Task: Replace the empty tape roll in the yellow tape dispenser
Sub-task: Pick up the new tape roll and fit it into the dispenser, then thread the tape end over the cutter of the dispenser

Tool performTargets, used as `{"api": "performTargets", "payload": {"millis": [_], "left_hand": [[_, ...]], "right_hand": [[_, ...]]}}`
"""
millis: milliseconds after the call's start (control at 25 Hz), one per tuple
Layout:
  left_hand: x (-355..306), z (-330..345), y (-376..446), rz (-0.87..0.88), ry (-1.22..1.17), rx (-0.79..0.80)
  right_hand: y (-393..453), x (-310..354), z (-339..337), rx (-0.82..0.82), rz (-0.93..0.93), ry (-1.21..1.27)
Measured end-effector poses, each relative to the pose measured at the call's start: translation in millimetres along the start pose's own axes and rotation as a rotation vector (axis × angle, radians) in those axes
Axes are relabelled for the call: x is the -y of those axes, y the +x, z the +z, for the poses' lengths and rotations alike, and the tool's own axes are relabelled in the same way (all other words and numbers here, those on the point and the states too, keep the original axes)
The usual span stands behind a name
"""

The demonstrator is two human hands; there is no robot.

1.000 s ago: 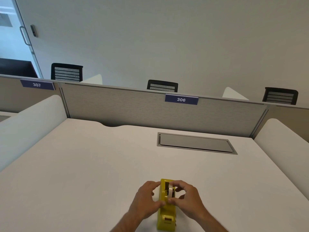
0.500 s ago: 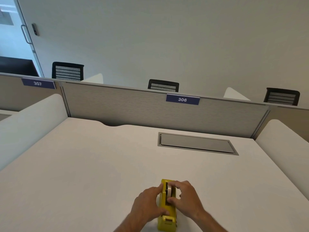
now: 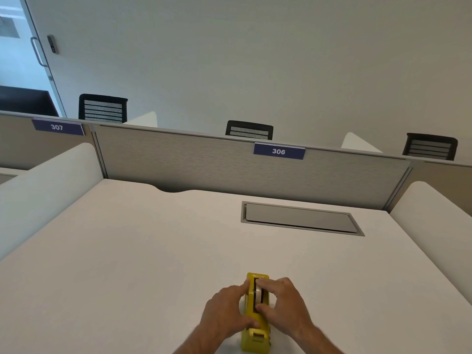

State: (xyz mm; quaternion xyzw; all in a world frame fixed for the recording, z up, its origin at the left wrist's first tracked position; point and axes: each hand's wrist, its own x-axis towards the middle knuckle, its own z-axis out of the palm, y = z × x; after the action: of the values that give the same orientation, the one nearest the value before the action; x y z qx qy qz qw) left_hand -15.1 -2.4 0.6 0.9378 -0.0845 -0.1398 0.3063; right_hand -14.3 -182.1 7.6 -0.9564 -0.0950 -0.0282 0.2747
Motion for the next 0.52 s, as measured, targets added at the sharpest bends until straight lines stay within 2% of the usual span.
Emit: {"api": "performTargets", "payload": {"millis": [520], "left_hand": [[-2.5,-3.0,1.4,0.029,0.002,-0.018]], "right_hand": [[-2.5,-7.8,2.9,0.004,-0.033,-0.016]]}}
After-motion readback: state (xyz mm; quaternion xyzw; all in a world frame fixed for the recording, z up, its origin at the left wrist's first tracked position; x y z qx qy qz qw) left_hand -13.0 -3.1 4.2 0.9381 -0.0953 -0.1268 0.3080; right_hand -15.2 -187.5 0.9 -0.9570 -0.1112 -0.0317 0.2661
